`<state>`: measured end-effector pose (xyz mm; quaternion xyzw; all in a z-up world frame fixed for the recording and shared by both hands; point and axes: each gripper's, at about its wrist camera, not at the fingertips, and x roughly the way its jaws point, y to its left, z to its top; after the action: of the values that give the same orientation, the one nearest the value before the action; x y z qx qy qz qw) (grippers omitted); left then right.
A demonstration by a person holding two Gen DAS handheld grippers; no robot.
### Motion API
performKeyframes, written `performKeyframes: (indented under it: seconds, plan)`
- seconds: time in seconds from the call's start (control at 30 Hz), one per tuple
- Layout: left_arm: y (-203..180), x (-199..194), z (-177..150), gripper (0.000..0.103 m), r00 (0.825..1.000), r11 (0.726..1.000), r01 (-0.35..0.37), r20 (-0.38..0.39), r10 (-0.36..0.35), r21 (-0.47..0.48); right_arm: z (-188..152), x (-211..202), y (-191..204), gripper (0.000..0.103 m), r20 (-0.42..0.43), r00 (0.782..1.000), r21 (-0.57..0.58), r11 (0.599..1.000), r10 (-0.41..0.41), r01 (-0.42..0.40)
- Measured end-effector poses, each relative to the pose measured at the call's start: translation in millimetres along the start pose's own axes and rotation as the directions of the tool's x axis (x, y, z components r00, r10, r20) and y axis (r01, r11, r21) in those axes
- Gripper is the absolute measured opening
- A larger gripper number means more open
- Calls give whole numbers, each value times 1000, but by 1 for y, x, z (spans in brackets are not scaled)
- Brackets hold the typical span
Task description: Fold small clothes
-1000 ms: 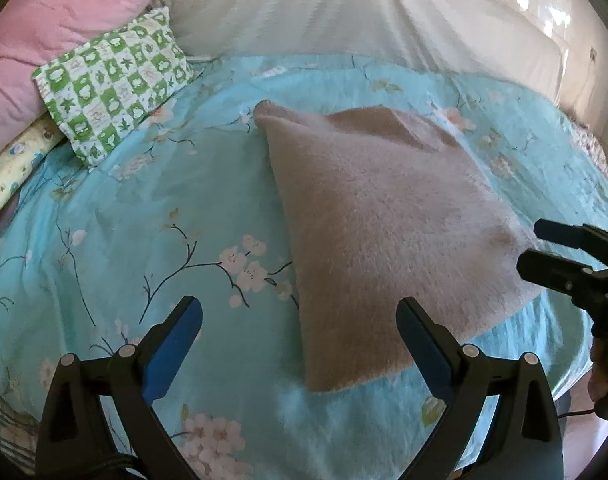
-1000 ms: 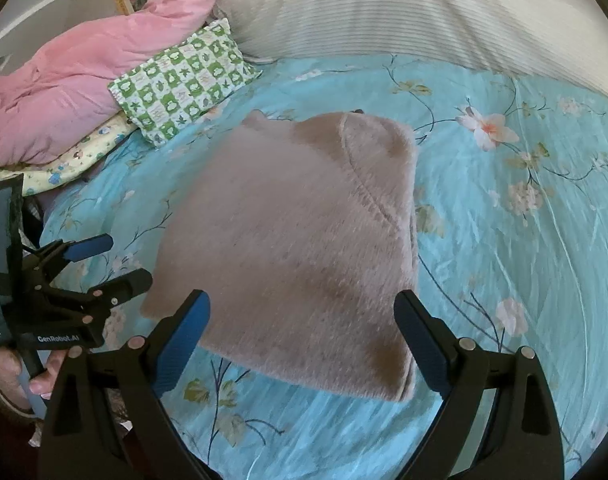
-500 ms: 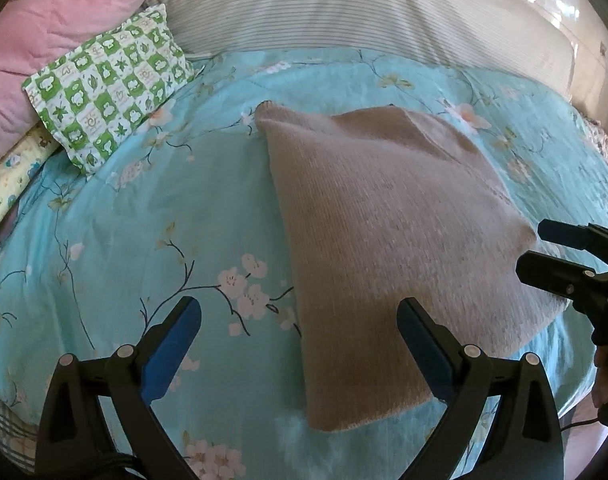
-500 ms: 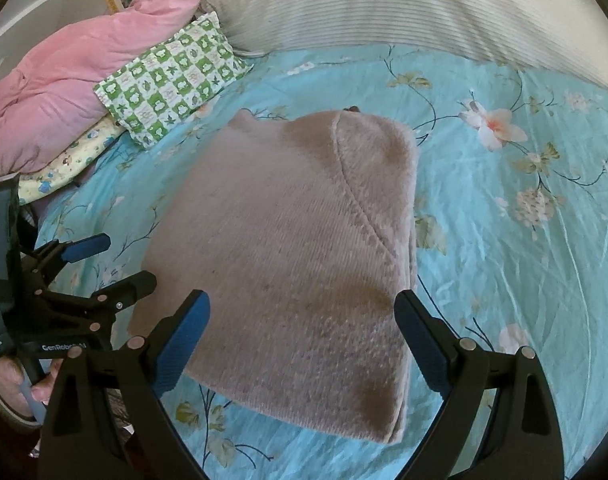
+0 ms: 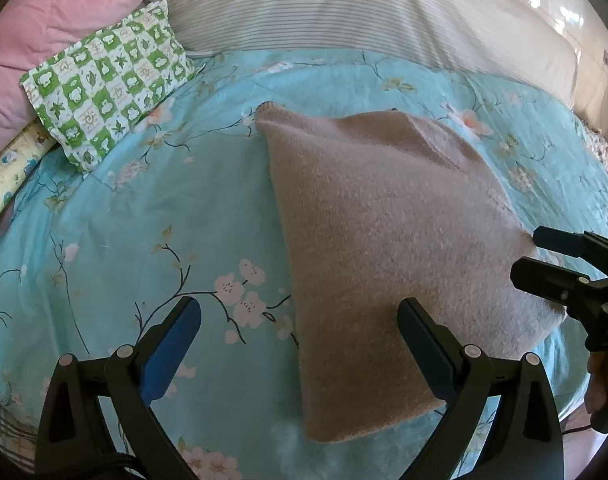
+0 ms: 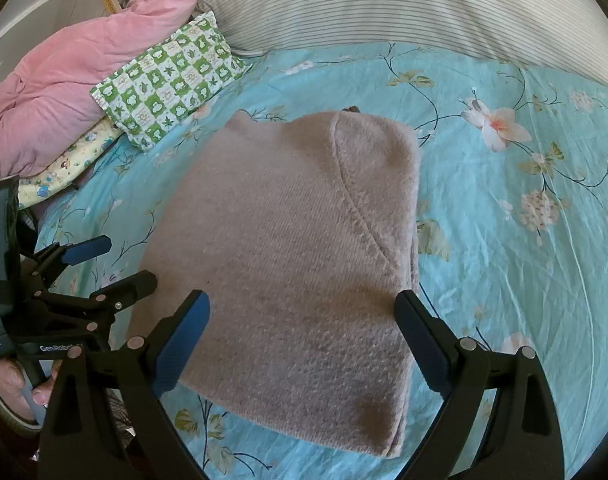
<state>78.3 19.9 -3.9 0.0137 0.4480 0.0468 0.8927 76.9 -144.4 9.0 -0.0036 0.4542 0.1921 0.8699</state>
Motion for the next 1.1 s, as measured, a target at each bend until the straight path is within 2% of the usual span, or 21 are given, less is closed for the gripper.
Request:
performKeyframes:
  seconds: [1.1]
  plan:
    - [-6,-13,-2,99,1000,1000,9,25,-8,-23,-2,1,7,94,6,1000,13,1000,2,-2]
